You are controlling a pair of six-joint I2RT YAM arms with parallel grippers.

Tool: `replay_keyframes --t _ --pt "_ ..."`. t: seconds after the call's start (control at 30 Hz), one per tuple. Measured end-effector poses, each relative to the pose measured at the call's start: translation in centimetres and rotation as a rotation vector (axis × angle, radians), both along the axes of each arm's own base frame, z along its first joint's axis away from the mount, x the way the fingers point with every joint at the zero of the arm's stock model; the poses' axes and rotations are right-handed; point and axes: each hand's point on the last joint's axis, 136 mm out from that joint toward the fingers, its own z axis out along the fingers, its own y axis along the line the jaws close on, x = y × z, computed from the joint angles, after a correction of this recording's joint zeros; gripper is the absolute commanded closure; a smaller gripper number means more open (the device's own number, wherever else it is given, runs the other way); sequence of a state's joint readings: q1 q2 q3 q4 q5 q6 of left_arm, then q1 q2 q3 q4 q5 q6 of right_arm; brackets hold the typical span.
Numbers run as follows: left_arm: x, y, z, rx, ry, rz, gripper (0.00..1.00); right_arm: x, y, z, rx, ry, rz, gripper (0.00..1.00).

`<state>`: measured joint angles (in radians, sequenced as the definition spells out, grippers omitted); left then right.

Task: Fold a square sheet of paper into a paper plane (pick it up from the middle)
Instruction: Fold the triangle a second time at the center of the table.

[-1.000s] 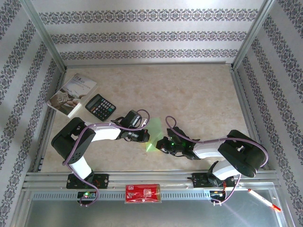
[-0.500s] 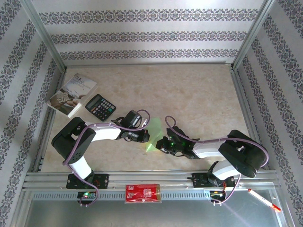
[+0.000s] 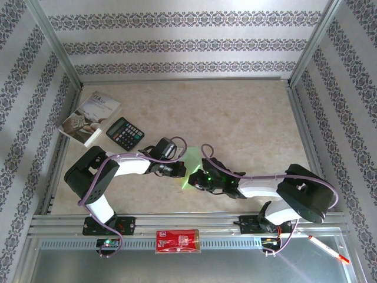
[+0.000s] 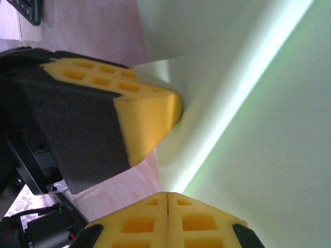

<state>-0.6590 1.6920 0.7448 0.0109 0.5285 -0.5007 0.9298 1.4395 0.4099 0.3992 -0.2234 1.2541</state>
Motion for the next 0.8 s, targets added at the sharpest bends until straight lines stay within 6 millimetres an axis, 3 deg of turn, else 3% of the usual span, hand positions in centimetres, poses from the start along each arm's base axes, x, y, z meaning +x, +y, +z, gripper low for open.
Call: replay_keyframes --t 0.3,0.57,0.8 --pt "0.0 0.0 0.0 -0.001 0.001 -0.003 1.00 0.5 1.7 -0.7 0.003 0.003 0.011 0.99" --pt "0.0 0.0 0.0 -0.001 -0.001 -0.005 1.00 0.4 1.6 -2.1 -0.021 0.035 0.000 0.99" --pt "0.0 0.0 0.0 0.000 -0.004 -0.008 1.00 0.4 1.6 -2.2 -0.014 0.047 -0.010 1.00"
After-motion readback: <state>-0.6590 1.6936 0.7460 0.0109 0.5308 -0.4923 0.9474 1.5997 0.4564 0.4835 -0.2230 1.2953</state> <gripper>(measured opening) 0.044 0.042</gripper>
